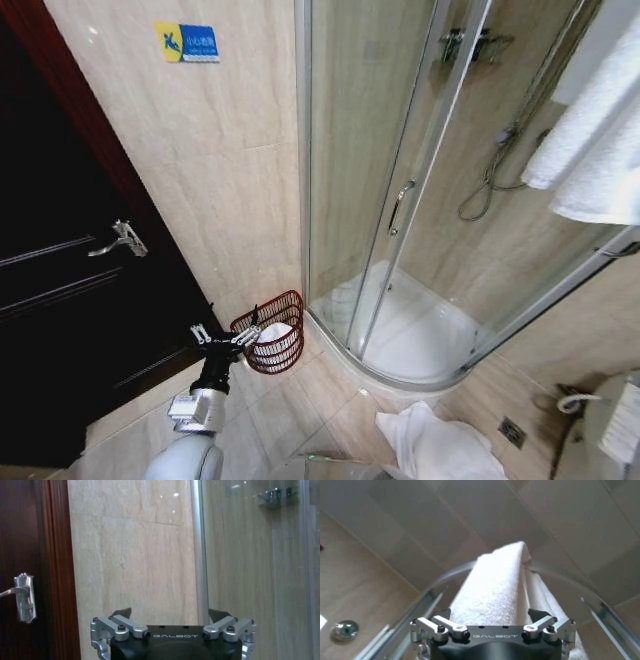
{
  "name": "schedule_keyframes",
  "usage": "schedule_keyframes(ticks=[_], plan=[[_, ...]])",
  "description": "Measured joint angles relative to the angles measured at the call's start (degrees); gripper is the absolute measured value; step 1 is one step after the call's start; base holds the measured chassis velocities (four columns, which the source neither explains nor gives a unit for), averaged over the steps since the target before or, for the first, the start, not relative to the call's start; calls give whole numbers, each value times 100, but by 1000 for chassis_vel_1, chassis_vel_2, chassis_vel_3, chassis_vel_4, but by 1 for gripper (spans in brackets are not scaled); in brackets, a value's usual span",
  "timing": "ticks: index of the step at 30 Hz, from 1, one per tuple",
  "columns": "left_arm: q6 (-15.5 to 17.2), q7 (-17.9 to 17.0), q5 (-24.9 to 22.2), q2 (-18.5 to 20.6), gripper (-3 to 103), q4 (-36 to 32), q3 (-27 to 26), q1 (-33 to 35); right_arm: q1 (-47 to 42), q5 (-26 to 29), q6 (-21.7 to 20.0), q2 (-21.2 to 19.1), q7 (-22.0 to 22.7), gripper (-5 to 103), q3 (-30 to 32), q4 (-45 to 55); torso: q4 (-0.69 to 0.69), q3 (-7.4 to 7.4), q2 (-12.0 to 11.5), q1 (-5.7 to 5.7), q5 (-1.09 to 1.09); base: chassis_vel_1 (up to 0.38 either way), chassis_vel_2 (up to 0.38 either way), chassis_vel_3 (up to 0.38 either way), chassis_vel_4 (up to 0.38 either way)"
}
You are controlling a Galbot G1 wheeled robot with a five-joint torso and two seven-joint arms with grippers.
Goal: Discard the used towel into the hamper.
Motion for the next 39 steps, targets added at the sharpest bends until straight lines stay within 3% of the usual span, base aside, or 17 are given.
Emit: schedule_keyframes(ticks=[7, 12, 16, 19, 28, 39], plan=[[0, 0, 0, -1, 100, 0, 0, 0, 1214, -63, -153, 201, 225, 100, -899, -608, 1, 0, 0, 0, -1, 0, 0, 0, 0], [0, 0, 0, -1, 100, 0, 0, 0, 2351, -130, -293, 577, 413, 100, -1868, -1157, 1, 0, 0, 0, -3, 0, 0, 0, 0], [0, 0, 0, -1, 100, 0, 0, 0, 2725, -245, -373, 765, 508, 100, -2166, -1315, 1, 0, 0, 1, -1, 0, 0, 0, 0], [0, 0, 0, 0, 100, 0, 0, 0, 3197, -572, -675, 1007, 822, 100, -2463, -1510, 2, 0, 0, 1, -4, 0, 0, 0, 0], [0, 0, 0, -1, 100, 0, 0, 0, 3302, -1457, -1308, 931, 1347, 100, -2480, -1572, 0, 0, 0, 0, 1, 0, 0, 0, 0], [0, 0, 0, -1, 100, 0, 0, 0, 3152, -3112, -1082, 643, 1061, 100, -2217, -1608, 0, 0, 0, 0, -1, 0, 0, 0, 0]])
